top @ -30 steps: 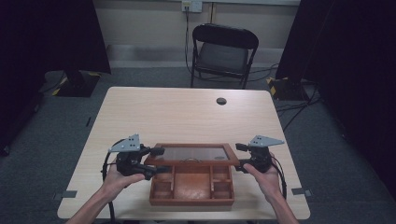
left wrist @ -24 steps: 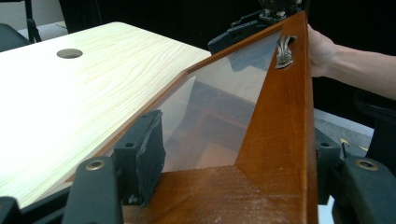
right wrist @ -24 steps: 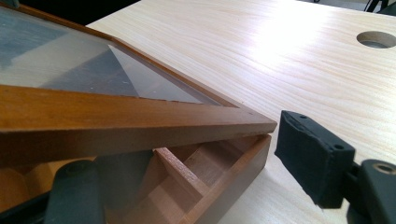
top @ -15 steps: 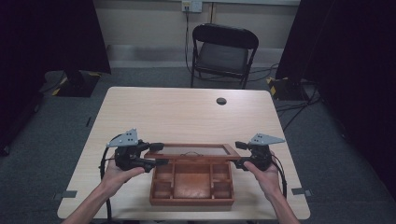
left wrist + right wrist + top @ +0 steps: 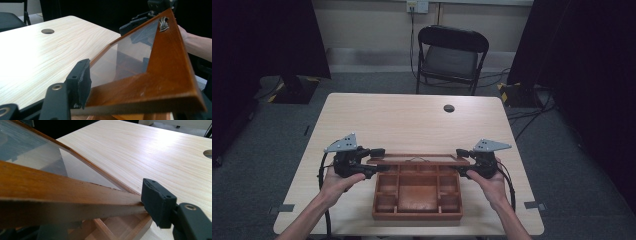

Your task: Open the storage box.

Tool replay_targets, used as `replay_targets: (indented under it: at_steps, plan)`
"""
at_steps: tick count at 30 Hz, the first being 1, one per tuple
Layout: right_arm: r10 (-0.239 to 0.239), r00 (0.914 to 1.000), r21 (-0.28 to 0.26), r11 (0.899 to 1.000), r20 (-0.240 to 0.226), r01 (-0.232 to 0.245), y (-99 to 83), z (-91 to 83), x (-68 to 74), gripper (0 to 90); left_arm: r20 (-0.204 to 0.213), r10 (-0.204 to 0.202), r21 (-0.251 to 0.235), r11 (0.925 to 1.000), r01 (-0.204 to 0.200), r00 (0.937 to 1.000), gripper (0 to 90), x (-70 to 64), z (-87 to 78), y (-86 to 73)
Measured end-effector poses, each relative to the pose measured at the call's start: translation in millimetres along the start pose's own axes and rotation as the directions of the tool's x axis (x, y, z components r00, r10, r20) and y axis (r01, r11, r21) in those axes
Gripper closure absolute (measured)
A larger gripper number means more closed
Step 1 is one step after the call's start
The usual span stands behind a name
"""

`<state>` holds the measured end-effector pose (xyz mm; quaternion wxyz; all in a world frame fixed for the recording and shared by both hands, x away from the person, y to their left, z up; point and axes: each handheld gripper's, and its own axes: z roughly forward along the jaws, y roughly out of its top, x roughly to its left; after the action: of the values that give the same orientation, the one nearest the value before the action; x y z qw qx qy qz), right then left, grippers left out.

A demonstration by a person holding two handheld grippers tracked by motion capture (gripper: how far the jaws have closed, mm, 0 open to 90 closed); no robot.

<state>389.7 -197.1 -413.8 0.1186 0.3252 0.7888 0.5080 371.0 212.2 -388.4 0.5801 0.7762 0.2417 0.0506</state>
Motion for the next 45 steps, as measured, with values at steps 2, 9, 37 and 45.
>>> replay_targets:
  at_steps: [2,9,37,45]
  plan:
    - [0.006,1.0000,-0.001,1.000,0.001,-0.006,0.5,0.1,-0.3,38.4,-0.003,-0.002,-0.006,1.0000,0.002,1.0000,36.8,0.8,-0.9,-0.3]
    - [0.015,0.9999,-0.003,1.000,-0.002,-0.015,1.7,0.7,-1.6,38.5,-0.017,-0.007,-0.004,1.0000,0.007,0.9998,37.1,5.1,-2.2,-2.7]
    - [0.047,0.9989,-0.039,0.998,0.005,-0.047,3.7,7.3,-6.9,34.9,-0.048,-0.014,-0.021,0.9997,0.013,0.9988,49.6,20.6,1.2,2.4]
    - [0.059,0.9982,-0.051,0.997,-0.004,-0.060,7.4,9.9,-12.5,42.2,-0.059,-0.026,-0.032,0.9992,0.024,0.9980,50.9,29.4,4.3,2.9]
